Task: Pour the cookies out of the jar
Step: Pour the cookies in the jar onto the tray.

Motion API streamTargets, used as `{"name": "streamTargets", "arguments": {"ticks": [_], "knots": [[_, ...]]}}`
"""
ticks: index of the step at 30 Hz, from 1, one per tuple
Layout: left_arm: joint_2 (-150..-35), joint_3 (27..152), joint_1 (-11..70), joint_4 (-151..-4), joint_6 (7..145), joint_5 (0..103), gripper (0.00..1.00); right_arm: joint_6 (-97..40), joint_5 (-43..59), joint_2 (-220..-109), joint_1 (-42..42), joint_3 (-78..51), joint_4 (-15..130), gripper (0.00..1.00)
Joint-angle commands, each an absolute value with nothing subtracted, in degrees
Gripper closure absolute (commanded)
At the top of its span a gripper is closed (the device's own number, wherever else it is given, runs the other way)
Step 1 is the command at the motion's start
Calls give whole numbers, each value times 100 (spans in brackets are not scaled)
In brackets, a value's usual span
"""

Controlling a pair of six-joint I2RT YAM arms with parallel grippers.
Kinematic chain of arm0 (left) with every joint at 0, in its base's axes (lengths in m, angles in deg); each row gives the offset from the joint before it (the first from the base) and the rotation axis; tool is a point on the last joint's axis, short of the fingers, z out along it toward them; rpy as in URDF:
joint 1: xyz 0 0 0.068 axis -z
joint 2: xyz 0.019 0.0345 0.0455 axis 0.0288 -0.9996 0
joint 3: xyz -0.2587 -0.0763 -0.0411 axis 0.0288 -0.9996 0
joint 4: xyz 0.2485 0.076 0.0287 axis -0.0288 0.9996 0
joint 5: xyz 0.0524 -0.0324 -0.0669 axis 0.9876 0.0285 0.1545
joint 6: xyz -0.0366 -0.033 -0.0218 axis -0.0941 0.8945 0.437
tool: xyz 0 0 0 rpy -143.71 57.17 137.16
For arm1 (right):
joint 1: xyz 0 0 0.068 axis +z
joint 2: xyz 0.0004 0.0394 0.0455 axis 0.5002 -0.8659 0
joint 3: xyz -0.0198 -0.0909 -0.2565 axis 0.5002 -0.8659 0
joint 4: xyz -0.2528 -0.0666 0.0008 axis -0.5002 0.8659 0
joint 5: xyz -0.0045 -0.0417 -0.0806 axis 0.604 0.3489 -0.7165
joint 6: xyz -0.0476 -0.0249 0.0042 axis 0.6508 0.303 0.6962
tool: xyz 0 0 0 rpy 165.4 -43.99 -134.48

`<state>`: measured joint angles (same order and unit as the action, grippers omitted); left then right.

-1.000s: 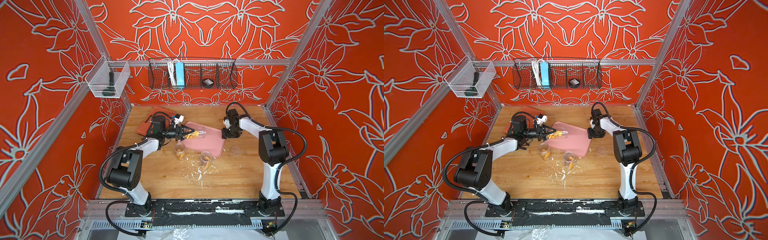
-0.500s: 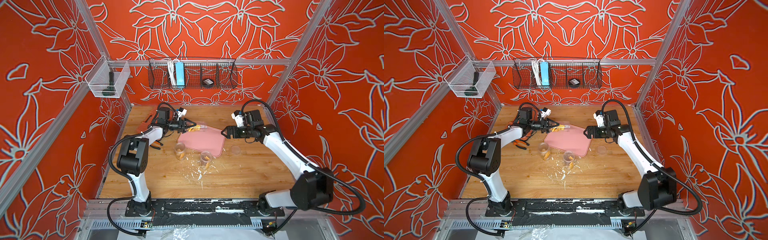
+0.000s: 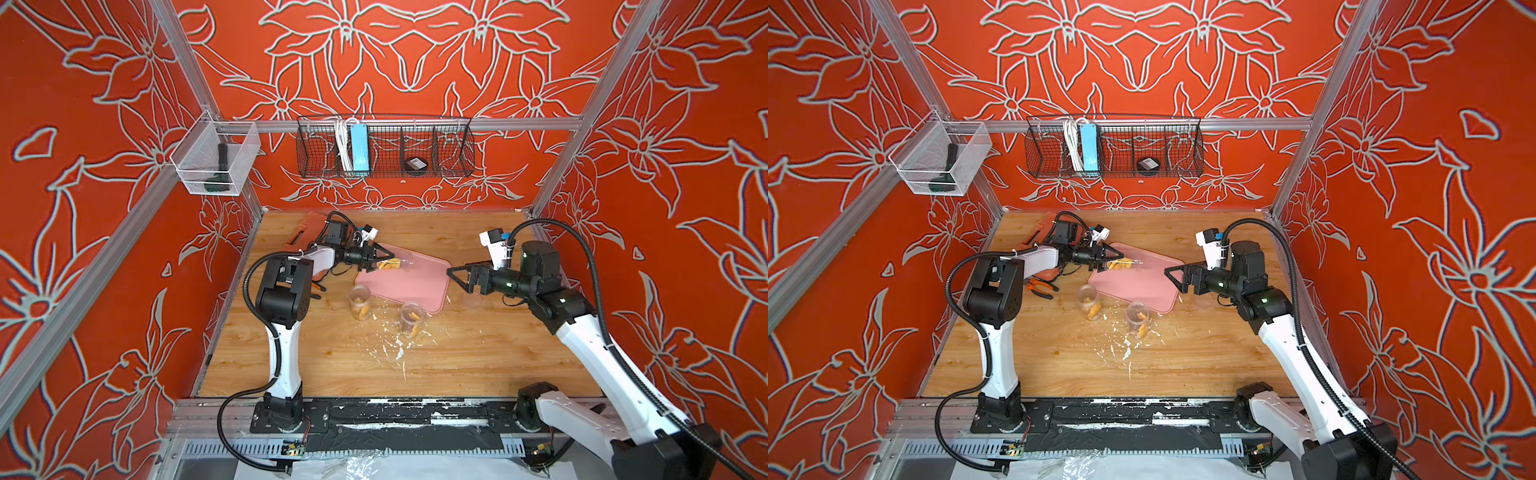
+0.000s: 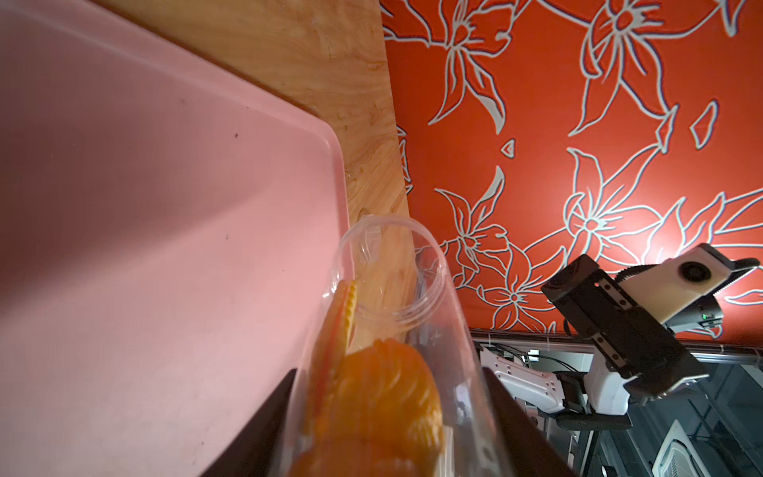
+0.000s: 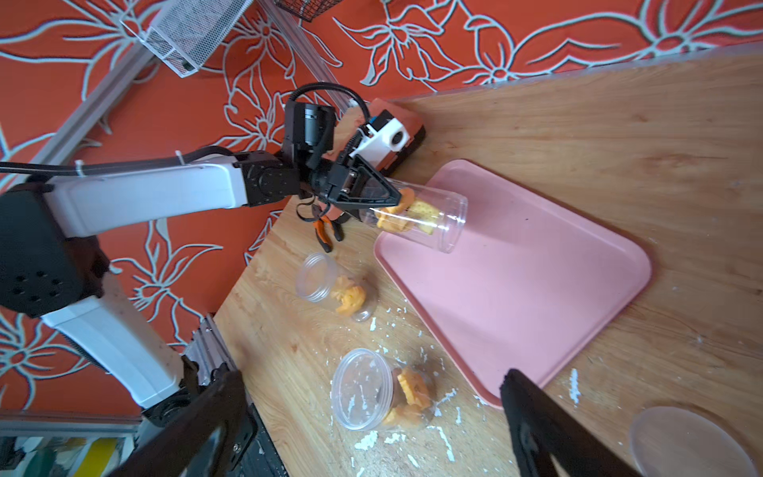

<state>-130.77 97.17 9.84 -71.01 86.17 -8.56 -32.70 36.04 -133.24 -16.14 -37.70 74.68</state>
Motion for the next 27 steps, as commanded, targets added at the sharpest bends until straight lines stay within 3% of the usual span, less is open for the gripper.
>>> {"name": "streamTargets", "arguments": {"ticks": [1,27], "knots": [[-13230,9965,947,-6512,8131,-759,60,-3657,4128,-13370,-1604,-3915,7019,1],[-13029,10261,978,-5191,7479,854,59,-3722,3663,-13287,-1604,-4076,7391,1]]}}
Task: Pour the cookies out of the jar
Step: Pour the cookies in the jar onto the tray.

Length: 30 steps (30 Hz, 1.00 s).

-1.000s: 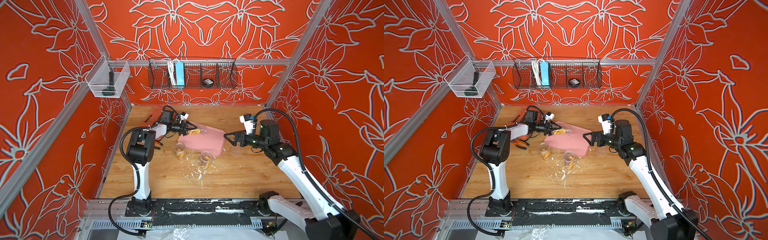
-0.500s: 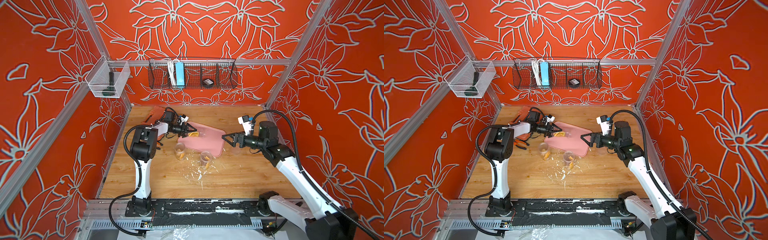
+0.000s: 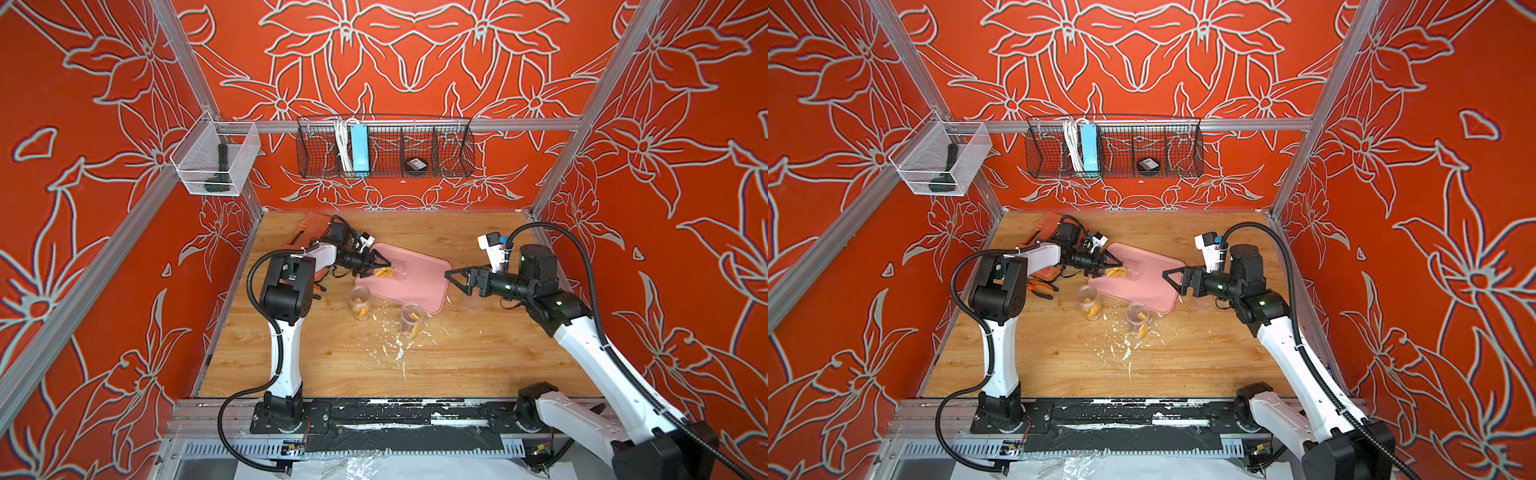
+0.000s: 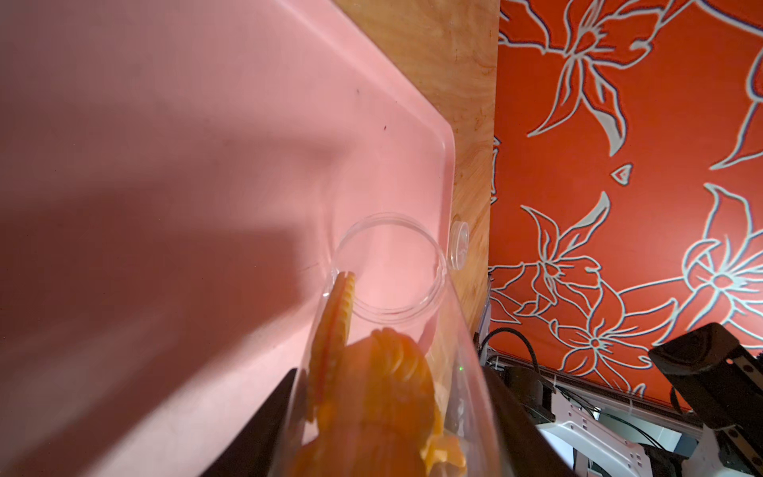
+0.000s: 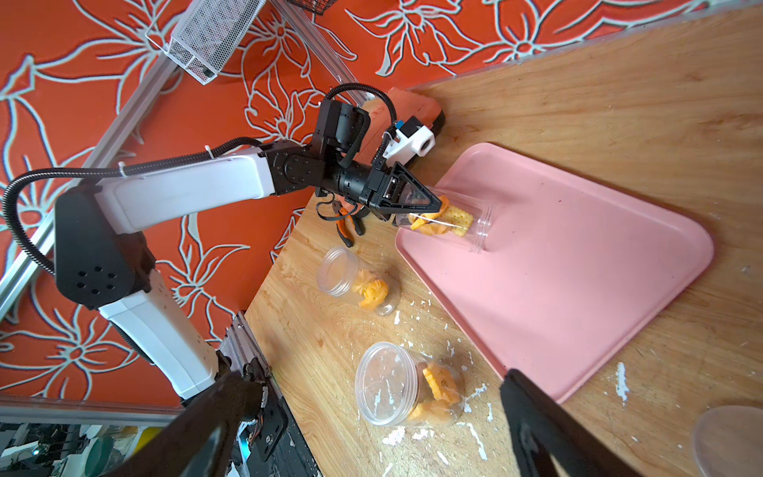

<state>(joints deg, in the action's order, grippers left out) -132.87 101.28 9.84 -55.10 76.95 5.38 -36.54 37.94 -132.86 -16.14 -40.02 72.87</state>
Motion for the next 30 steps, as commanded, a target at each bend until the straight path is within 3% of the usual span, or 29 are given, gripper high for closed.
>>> {"name": "streamTargets", "arguments": {"ticks": [1,18,21,25,27,30], "knots": [[-13021,10269,982,-5150,7455,904,59,-3722,3663,-13312,-1601,-4091,7404,1],[-12441,10408,1352,-5043,7490,885,58,-3802,3676,-13616,-1604,-4258,7478,1],[-12569,10525,1316,-4659,7244,1501,58,-3801,3694,-13632,-1599,-4249,7506,1],[-12675,10228,1281,-5009,7406,998,58,-3753,3629,-13570,-1599,-4275,7556,1],[-12737,10374,1344,-4687,7194,1641,58,-3748,3618,-13561,-1599,-4284,7565,1],[-12788,10336,1342,-4763,7216,1215,58,-3730,3613,-13548,-1602,-4274,7583,1]]}}
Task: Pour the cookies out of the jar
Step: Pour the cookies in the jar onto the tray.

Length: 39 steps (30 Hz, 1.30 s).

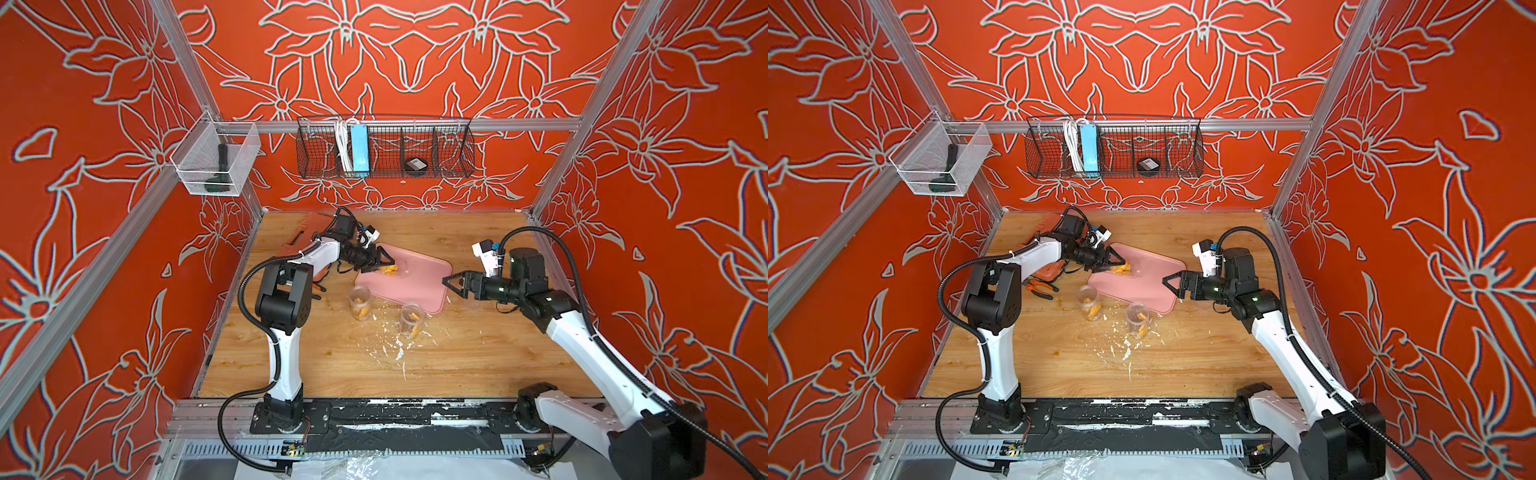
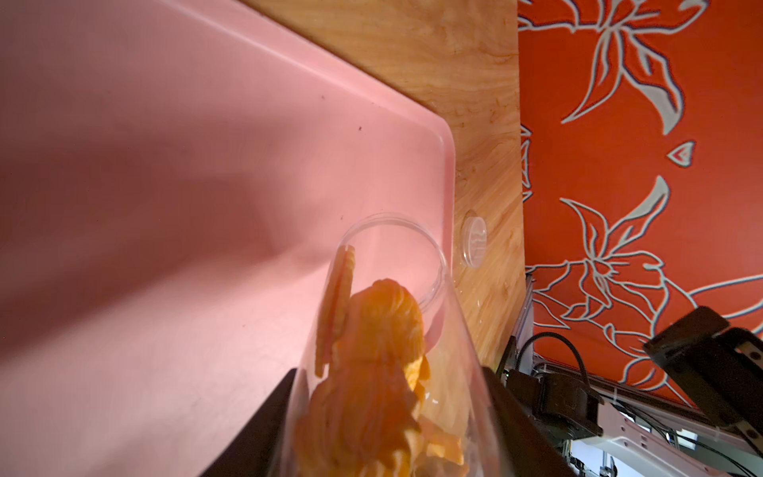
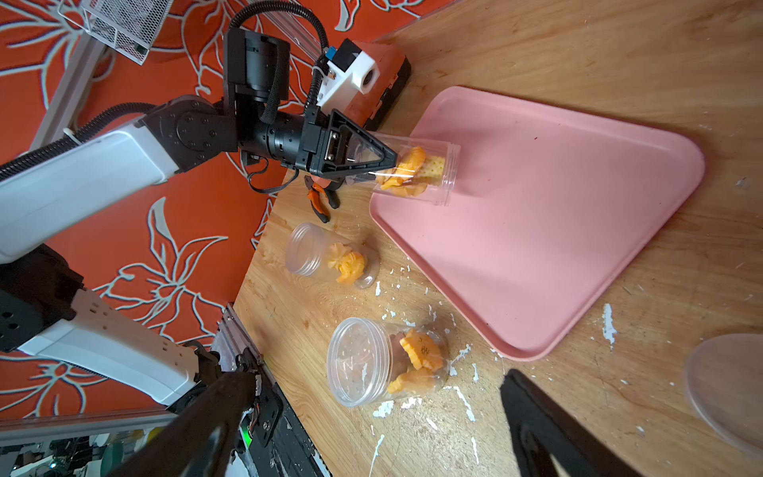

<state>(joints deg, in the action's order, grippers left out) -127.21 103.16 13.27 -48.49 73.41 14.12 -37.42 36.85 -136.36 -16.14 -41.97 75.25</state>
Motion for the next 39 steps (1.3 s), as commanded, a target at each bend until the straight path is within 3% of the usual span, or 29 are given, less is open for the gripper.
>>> {"name": "streamTargets", "arguments": {"ticks": [1,4,7,10,11,13,16,19,21,24,27,28,30,39], "knots": [[-12757,10337,1347,-4786,7250,1315,58,-3719,3591,-13541,-1603,-4271,7596,1],[-12682,10581,1451,-4348,6975,2165,58,-3721,3597,-13570,-1596,-4276,7586,1],[-12691,10434,1422,-4653,7165,1196,58,-3746,3603,-13596,-1604,-4292,7541,1],[-12703,10554,1489,-4385,7020,2091,58,-3798,3627,-13614,-1604,-4277,7504,1],[-12718,10511,1477,-4428,6995,1848,58,-3801,3637,-13605,-1601,-4276,7513,1],[-12663,9888,1281,-5611,7860,365,61,-3754,3604,-13574,-1602,-4284,7555,1],[-12600,10185,1355,-4943,7316,1380,61,-3722,3566,-13552,-1603,-4282,7599,1],[-12715,10211,1334,-4897,7322,908,61,-3714,3567,-13534,-1598,-4284,7587,1],[-12619,10242,1390,-4805,7251,1378,61,-3719,3558,-13551,-1603,-4276,7568,1],[-12595,10198,1378,-4896,7299,1128,61,-3773,3602,-13570,-1603,-4288,7514,1],[-12555,10454,1498,-4423,6981,2221,61,-3766,3582,-13575,-1603,-4302,7522,1],[-12556,10507,1536,-4336,6873,2194,61,-3766,3580,-13570,-1597,-4310,7522,1],[-12557,10212,1406,-4872,7277,1071,61,-3766,3572,-13578,-1603,-4311,7522,1],[-12376,9771,1263,-5628,7768,605,61,-3719,3557,-13509,-1599,-4324,7598,2]]}}
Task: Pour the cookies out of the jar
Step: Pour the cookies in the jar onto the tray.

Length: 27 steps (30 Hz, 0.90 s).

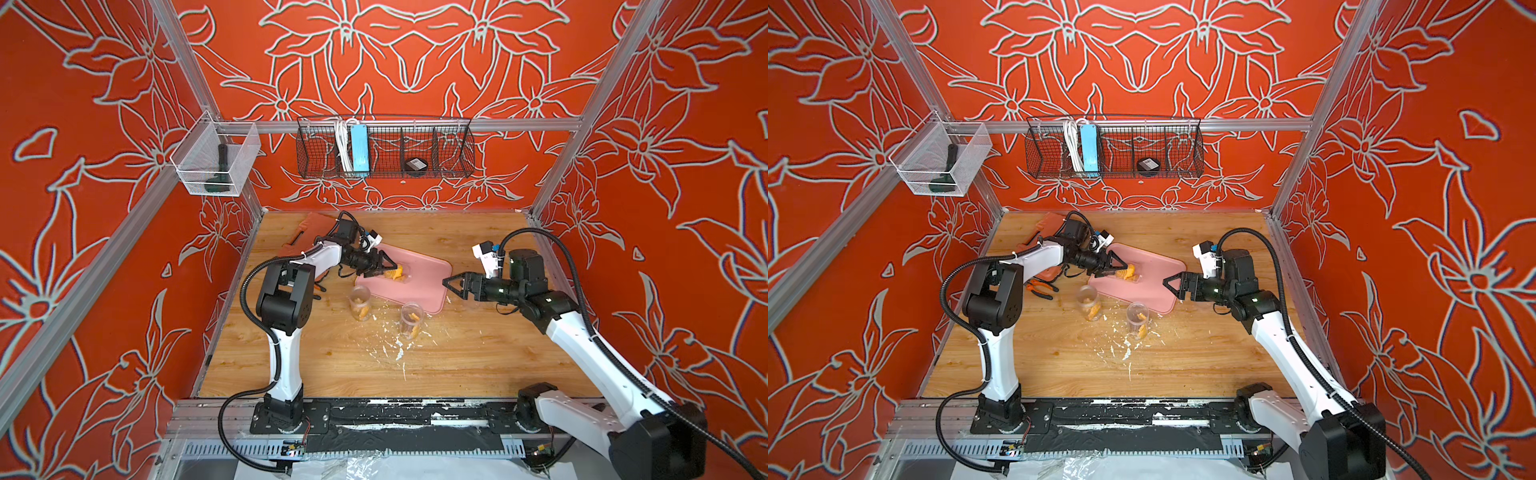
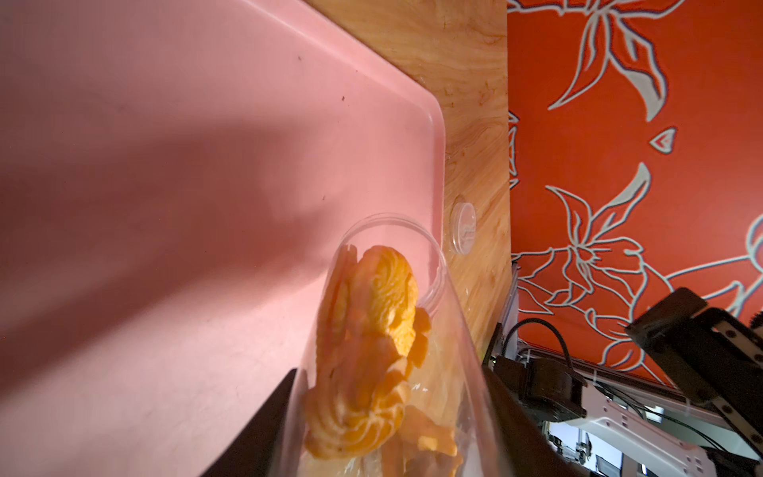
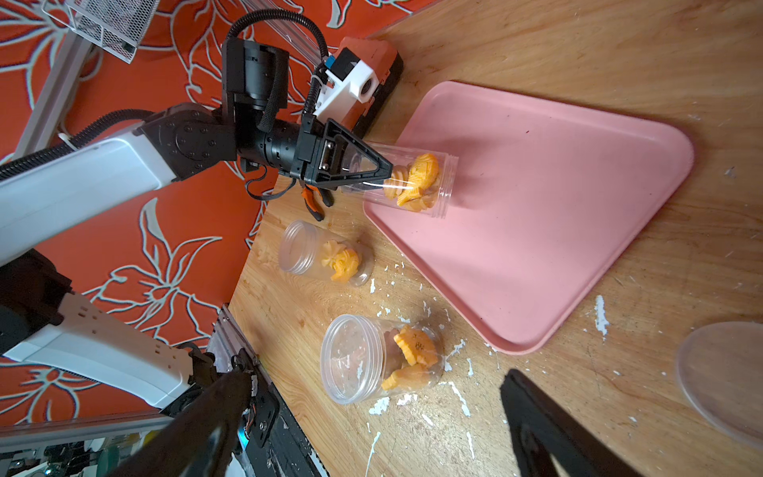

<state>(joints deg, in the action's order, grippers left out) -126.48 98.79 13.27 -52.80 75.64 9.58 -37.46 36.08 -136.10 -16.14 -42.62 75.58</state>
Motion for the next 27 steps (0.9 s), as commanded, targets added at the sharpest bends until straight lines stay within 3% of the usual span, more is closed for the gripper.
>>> {"name": "streamTargets", "arguments": {"ticks": [1,3,7,10,13,15,18,21,23,25,27], "knots": [[-12359,9855,1266,-5399,7607,903,61,-3737,3566,-13514,-1603,-4328,7582,1],[-12404,10124,1330,-4789,7200,1532,61,-3748,3575,-13526,-1599,-4317,7581,1],[-12367,9886,1247,-5189,7473,873,62,-3774,3588,-13547,-1600,-4311,7555,1],[-12340,10231,1393,-4497,7040,1994,63,-3798,3618,-13548,-1604,-4302,7556,1],[-12324,9973,1286,-5125,7426,635,62,-3761,3594,-13524,-1604,-4311,7591,1],[-12220,9788,1264,-5496,7697,555,62,-3766,3601,-13522,-1603,-4297,7610,1],[-12355,10176,1299,-4636,7155,1458,63,-3753,3613,-13500,-1602,-4280,7645,1],[-12290,9670,1162,-5592,7755,265,62,-3704,3567,-13460,-1599,-4273,7706,1],[-12143,9604,1186,-5647,7854,720,63,-3729,3571,-13477,-1603,-4277,7680,1],[-12232,10058,1296,-4722,7225,1653,63,-3739,3601,-13491,-1598,-4269,7678,1],[-12309,10223,1336,-4429,6981,1698,63,-3722,3602,-13493,-1597,-4258,7697,1]]}}
